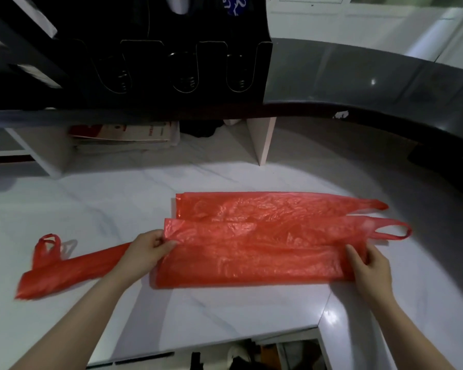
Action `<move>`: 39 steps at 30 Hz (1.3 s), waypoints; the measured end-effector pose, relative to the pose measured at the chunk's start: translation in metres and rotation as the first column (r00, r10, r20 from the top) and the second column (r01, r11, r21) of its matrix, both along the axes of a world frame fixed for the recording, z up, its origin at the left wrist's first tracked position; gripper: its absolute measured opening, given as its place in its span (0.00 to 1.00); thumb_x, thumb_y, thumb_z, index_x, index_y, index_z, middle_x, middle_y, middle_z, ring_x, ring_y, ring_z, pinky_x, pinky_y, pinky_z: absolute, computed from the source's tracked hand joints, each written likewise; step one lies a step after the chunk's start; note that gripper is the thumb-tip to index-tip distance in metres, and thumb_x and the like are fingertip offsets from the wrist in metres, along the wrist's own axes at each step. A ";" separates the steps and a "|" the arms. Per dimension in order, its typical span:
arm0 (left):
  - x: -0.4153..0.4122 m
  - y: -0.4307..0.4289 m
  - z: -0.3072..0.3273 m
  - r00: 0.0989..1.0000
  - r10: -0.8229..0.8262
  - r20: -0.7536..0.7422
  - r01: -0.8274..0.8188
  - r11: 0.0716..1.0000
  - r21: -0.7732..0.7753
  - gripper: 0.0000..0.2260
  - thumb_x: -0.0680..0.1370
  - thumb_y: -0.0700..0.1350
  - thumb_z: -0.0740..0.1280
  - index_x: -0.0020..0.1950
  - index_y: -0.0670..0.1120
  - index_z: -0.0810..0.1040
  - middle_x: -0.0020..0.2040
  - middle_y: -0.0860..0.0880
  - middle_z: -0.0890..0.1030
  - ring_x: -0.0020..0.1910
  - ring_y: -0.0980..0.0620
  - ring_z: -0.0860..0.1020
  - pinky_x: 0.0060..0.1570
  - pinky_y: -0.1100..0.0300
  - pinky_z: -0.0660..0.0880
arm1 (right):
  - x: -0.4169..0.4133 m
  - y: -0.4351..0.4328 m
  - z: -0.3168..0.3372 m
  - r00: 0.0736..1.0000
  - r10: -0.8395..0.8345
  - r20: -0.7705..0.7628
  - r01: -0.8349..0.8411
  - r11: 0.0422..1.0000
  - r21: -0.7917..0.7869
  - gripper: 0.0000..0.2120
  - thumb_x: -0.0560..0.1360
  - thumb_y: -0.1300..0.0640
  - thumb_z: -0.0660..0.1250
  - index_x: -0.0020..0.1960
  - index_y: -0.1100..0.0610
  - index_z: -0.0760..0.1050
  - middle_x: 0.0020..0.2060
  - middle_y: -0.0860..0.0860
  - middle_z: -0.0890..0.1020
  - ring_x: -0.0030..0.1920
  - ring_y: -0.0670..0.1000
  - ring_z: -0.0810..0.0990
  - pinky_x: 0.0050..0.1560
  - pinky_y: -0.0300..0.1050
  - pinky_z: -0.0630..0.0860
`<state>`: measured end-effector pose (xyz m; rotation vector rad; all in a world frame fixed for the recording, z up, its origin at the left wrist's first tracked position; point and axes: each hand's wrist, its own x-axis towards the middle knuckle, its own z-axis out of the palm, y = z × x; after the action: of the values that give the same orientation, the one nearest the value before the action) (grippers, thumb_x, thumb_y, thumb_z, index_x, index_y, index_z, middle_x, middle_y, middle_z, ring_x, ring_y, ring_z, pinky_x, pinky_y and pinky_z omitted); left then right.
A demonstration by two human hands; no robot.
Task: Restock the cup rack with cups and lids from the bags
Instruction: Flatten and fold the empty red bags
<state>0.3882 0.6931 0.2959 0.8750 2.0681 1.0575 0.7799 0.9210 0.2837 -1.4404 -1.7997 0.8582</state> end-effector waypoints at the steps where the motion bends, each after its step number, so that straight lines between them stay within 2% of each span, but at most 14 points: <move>1: 0.002 0.001 -0.002 0.998 0.051 -0.044 -0.050 0.998 0.026 0.05 0.76 0.44 0.69 0.42 0.44 0.79 0.31 0.50 0.80 0.30 0.54 0.75 0.35 0.56 0.70 | 0.000 0.002 0.002 0.999 0.027 -0.047 -0.027 1.000 0.001 0.12 0.77 0.62 0.66 0.36 0.55 0.72 0.30 0.50 0.77 0.32 0.43 0.73 0.32 0.36 0.69; 4: 0.008 0.002 -0.006 0.968 0.187 -0.167 -0.176 0.981 0.079 0.05 0.78 0.44 0.66 0.43 0.48 0.76 0.36 0.54 0.79 0.35 0.57 0.76 0.36 0.59 0.68 | -0.002 0.007 0.008 0.987 0.057 -0.152 -0.056 0.998 0.015 0.14 0.76 0.68 0.64 0.36 0.52 0.72 0.30 0.46 0.76 0.32 0.36 0.73 0.32 0.28 0.66; 6: 0.013 0.003 -0.007 0.955 0.252 -0.159 -0.231 0.963 0.140 0.03 0.79 0.44 0.64 0.46 0.48 0.75 0.41 0.51 0.80 0.41 0.54 0.78 0.42 0.57 0.70 | -0.003 0.010 0.011 0.972 0.054 -0.229 -0.049 0.998 0.029 0.14 0.76 0.68 0.64 0.36 0.53 0.72 0.32 0.44 0.78 0.33 0.38 0.73 0.34 0.29 0.68; 10: 0.019 0.003 -0.009 0.877 0.381 -0.291 -0.312 0.914 0.258 0.04 0.80 0.42 0.62 0.46 0.44 0.72 0.39 0.46 0.79 0.40 0.45 0.77 0.41 0.53 0.69 | -0.005 0.014 0.014 0.949 0.042 -0.313 -0.047 0.999 -0.006 0.11 0.76 0.63 0.67 0.37 0.53 0.73 0.27 0.45 0.77 0.28 0.43 0.70 0.28 0.34 0.68; 12: 0.023 0.006 -0.009 0.849 0.401 -0.344 -0.326 0.910 0.256 0.04 0.80 0.42 0.62 0.47 0.43 0.72 0.40 0.45 0.79 0.41 0.44 0.77 0.40 0.54 0.67 | -0.003 0.016 0.010 0.979 0.048 -0.200 -0.050 0.999 -0.007 0.09 0.76 0.60 0.69 0.38 0.54 0.72 0.28 0.50 0.78 0.27 0.46 0.71 0.27 0.36 0.67; 15: 0.034 0.013 -0.014 0.853 0.362 -0.377 -0.328 0.932 0.152 0.06 0.80 0.42 0.63 0.49 0.40 0.75 0.44 0.40 0.81 0.45 0.41 0.79 0.42 0.55 0.68 | 0.000 0.017 -0.001 0.986 0.015 0.167 -0.023 0.999 0.047 0.08 0.75 0.53 0.69 0.39 0.52 0.73 0.30 0.47 0.79 0.32 0.49 0.77 0.33 0.44 0.68; 18: 0.039 0.011 -0.016 0.874 0.347 -0.339 -0.328 0.938 0.114 0.07 0.80 0.43 0.62 0.48 0.41 0.78 0.43 0.42 0.82 0.46 0.41 0.79 0.43 0.54 0.69 | 0.001 0.018 -0.005 0.969 -0.029 0.244 0.014 0.998 0.062 0.11 0.76 0.49 0.66 0.38 0.54 0.73 0.29 0.46 0.77 0.32 0.48 0.75 0.32 0.44 0.65; 22: 0.037 -0.003 -0.008 0.965 0.224 -0.137 -0.211 0.972 0.106 0.08 0.80 0.44 0.63 0.42 0.49 0.78 0.36 0.54 0.81 0.38 0.52 0.78 0.38 0.60 0.70 | 0.009 0.021 -0.005 0.999 -0.038 0.026 0.039 0.999 -0.021 0.14 0.77 0.54 0.66 0.35 0.57 0.72 0.29 0.53 0.77 0.31 0.51 0.73 0.31 0.44 0.68; 25: 0.038 -0.011 -0.006 0.982 0.106 -0.156 -0.097 0.993 0.062 0.08 0.77 0.40 0.66 0.41 0.51 0.78 0.34 0.58 0.82 0.36 0.63 0.79 0.36 0.74 0.69 | 0.011 0.021 0.000 0.987 -0.043 -0.158 0.037 0.998 -0.044 0.13 0.76 0.59 0.67 0.36 0.62 0.72 0.30 0.54 0.76 0.32 0.46 0.72 0.32 0.33 0.68; 28: 0.040 -0.006 -0.011 0.953 0.126 -0.276 -0.125 0.992 0.021 0.04 0.78 0.40 0.65 0.44 0.47 0.77 0.38 0.54 0.81 0.39 0.56 0.79 0.36 0.69 0.69 | 0.007 0.024 0.009 0.964 -0.026 -0.266 0.007 0.997 -0.071 0.09 0.76 0.61 0.68 0.38 0.61 0.72 0.32 0.50 0.77 0.31 0.41 0.73 0.33 0.31 0.69; 31: 0.040 0.001 -0.012 0.959 0.174 -0.223 -0.180 0.984 -0.004 0.03 0.78 0.41 0.66 0.50 0.46 0.78 0.44 0.52 0.81 0.44 0.54 0.79 0.40 0.64 0.71 | 0.003 0.028 0.013 0.951 0.000 -0.310 -0.045 0.989 -0.139 0.06 0.77 0.60 0.67 0.42 0.58 0.73 0.31 0.49 0.80 0.29 0.43 0.76 0.30 0.35 0.72; 34: 0.037 0.005 -0.009 0.977 0.200 -0.072 -0.202 0.979 -0.018 0.05 0.77 0.48 0.67 0.51 0.50 0.80 0.44 0.55 0.82 0.45 0.56 0.80 0.41 0.64 0.71 | 0.000 0.028 0.005 0.987 0.082 -0.136 -0.098 0.989 -0.114 0.06 0.77 0.57 0.67 0.42 0.55 0.73 0.34 0.53 0.81 0.33 0.52 0.78 0.36 0.47 0.73; 36: 0.036 0.007 -0.010 0.969 0.188 -0.159 -0.200 0.978 -0.061 0.07 0.78 0.50 0.65 0.46 0.49 0.80 0.40 0.52 0.82 0.42 0.52 0.80 0.38 0.63 0.70 | 0.000 0.026 0.000 0.996 0.088 0.008 -0.087 0.994 -0.068 0.07 0.76 0.54 0.67 0.40 0.52 0.73 0.36 0.47 0.81 0.38 0.48 0.79 0.37 0.47 0.71; 39: 0.040 0.010 -0.013 0.913 0.215 -0.347 -0.245 0.969 -0.044 0.11 0.80 0.47 0.63 0.39 0.47 0.77 0.35 0.49 0.80 0.38 0.47 0.77 0.34 0.58 0.66 | 0.005 0.024 -0.004 0.992 0.070 0.102 -0.067 0.997 -0.034 0.08 0.76 0.51 0.68 0.40 0.49 0.72 0.36 0.41 0.80 0.39 0.43 0.78 0.37 0.44 0.69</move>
<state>0.4283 0.7028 0.2826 0.8305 2.5399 0.9794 0.7850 0.9452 0.2794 -1.4737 -1.9305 0.8633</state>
